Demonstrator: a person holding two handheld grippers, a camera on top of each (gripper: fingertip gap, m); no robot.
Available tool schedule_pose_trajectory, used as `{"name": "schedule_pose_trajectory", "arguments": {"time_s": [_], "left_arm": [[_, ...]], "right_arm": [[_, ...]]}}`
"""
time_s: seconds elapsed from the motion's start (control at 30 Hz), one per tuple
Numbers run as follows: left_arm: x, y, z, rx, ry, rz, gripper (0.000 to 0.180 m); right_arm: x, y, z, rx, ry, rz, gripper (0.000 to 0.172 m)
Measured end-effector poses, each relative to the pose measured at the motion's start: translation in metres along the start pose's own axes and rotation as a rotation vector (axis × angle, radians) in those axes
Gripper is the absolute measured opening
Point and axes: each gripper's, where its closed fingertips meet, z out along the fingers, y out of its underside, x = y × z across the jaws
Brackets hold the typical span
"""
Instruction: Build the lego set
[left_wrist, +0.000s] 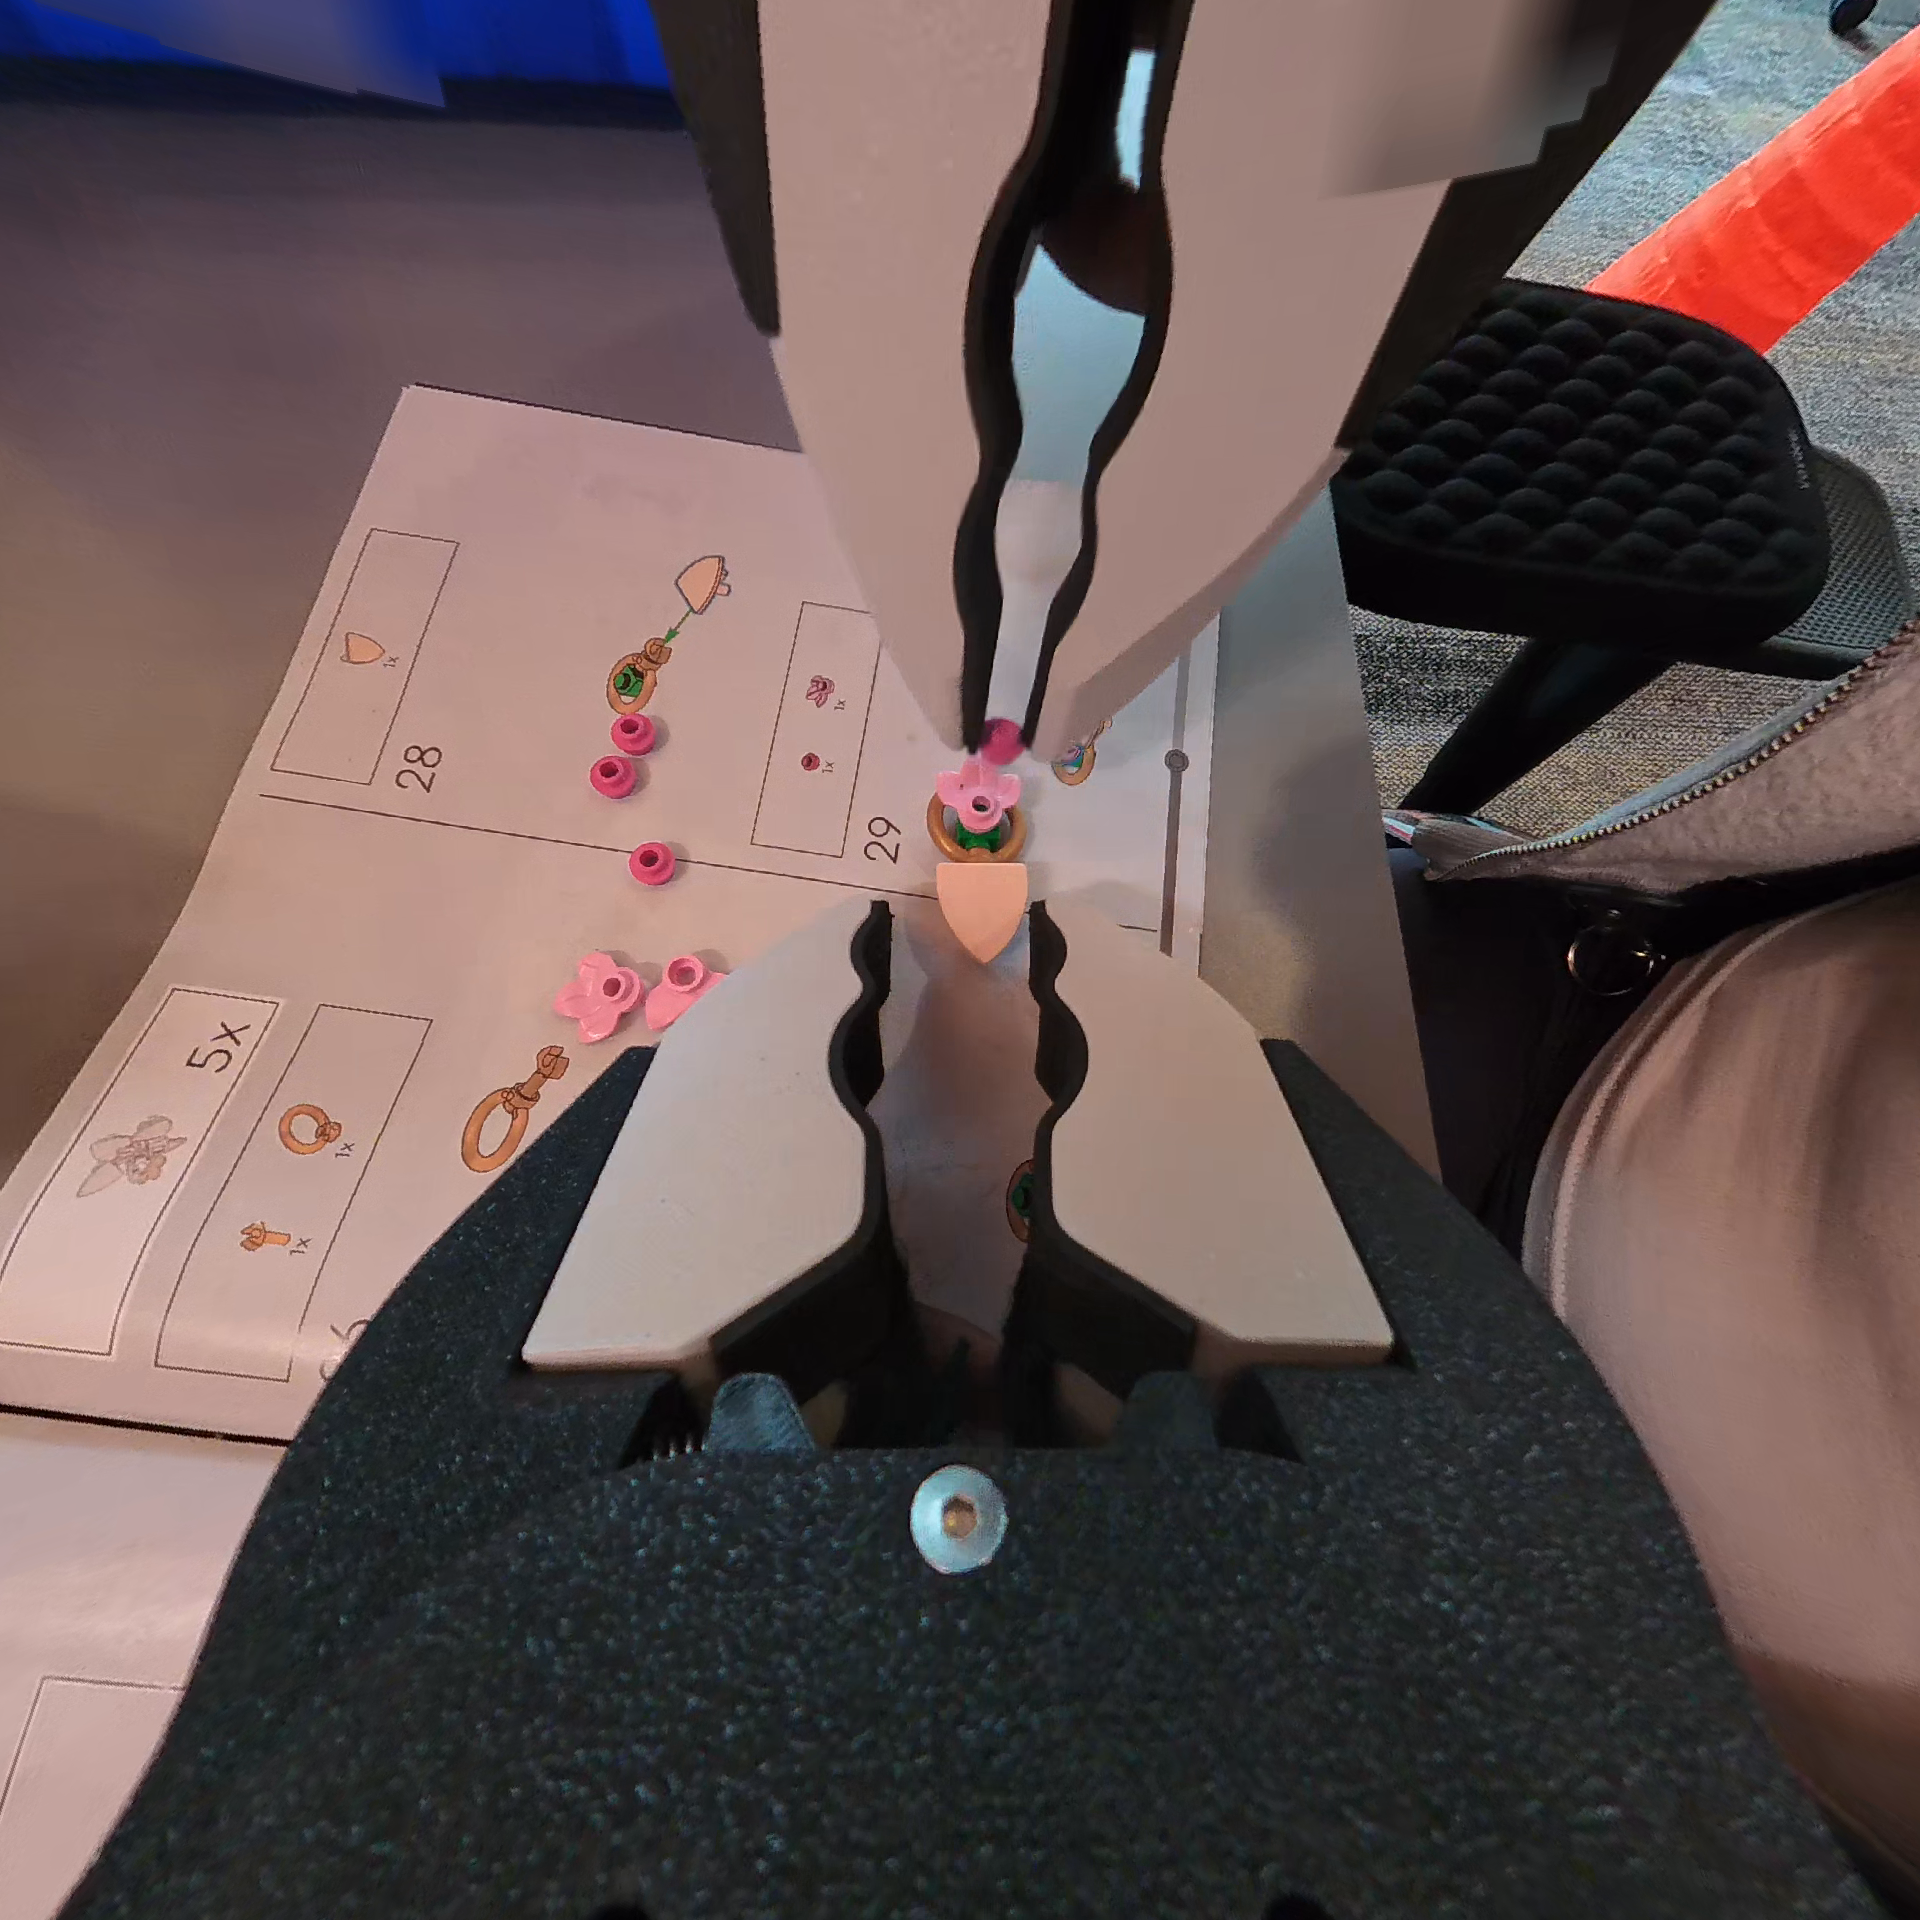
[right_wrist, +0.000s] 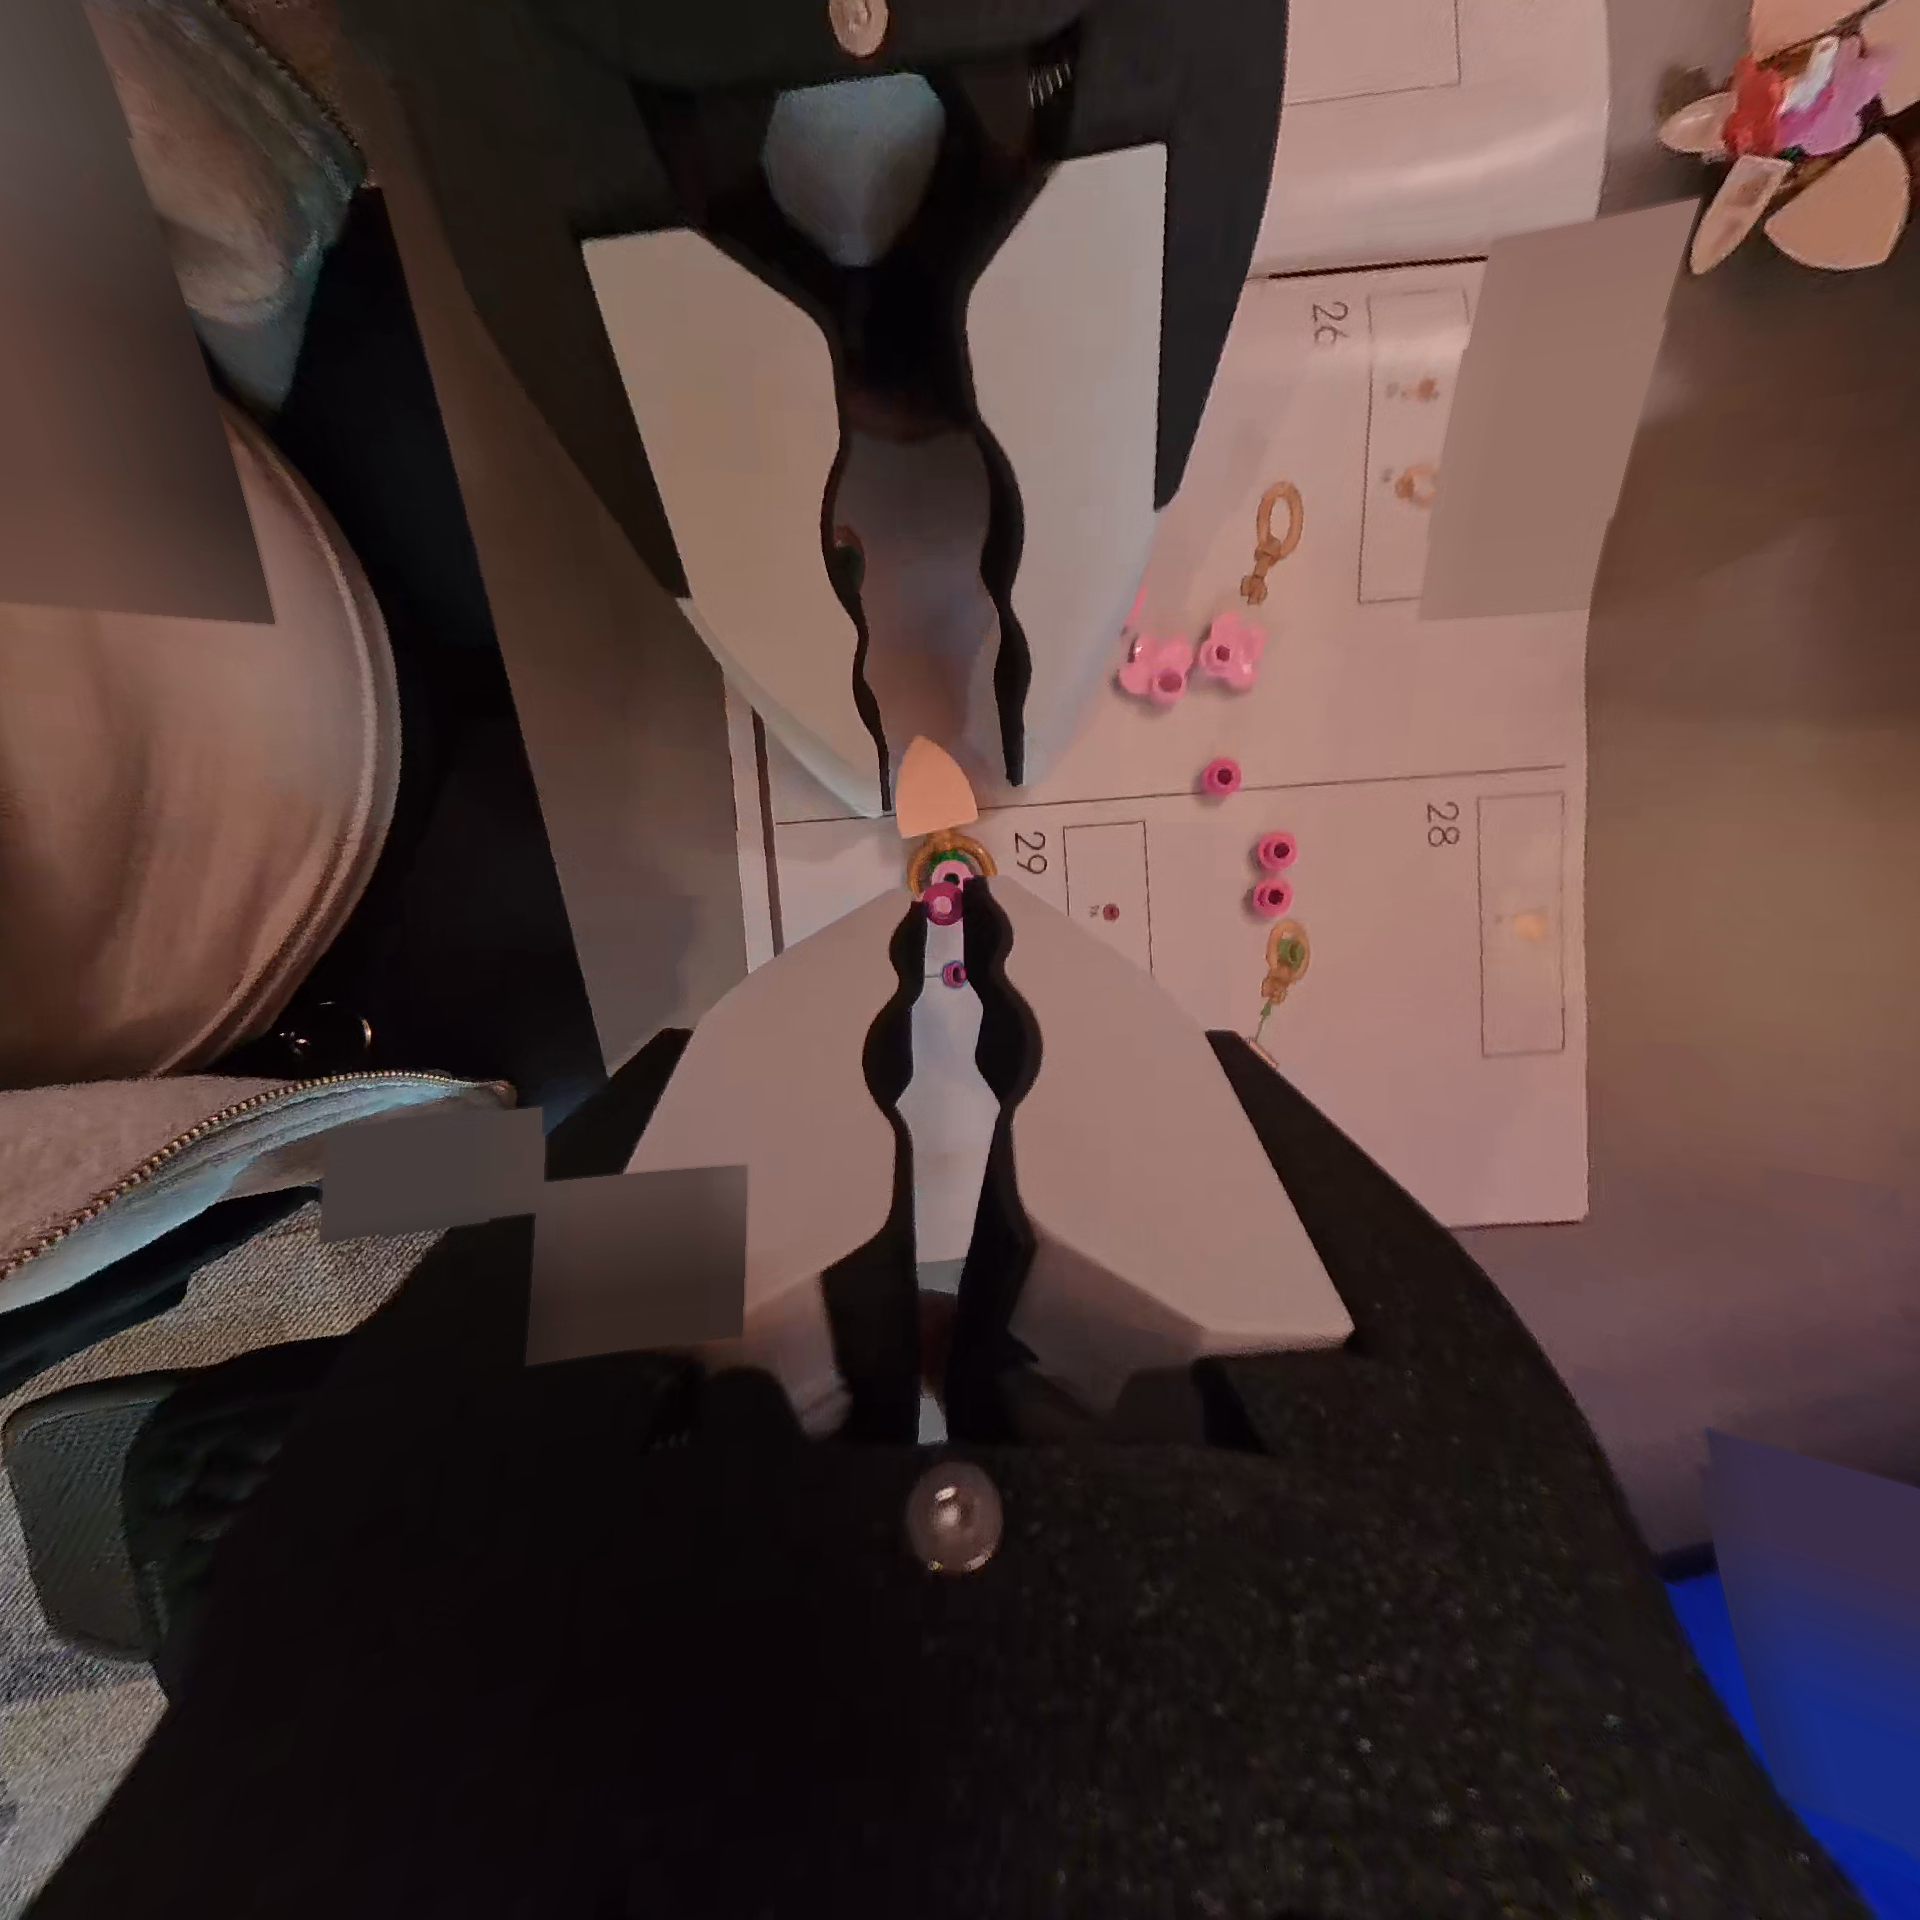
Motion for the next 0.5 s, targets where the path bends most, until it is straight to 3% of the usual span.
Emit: {"name": "schedule_pose_trajectory", "arguments": {"time_s": [0.5], "left_arm": [[0.001,0.0,0.0,-0.001,0.0,0.004,0.025]], "right_arm": [[0.001,0.004,0.014,-0.054,-0.046,-0.017,0.006]]}}
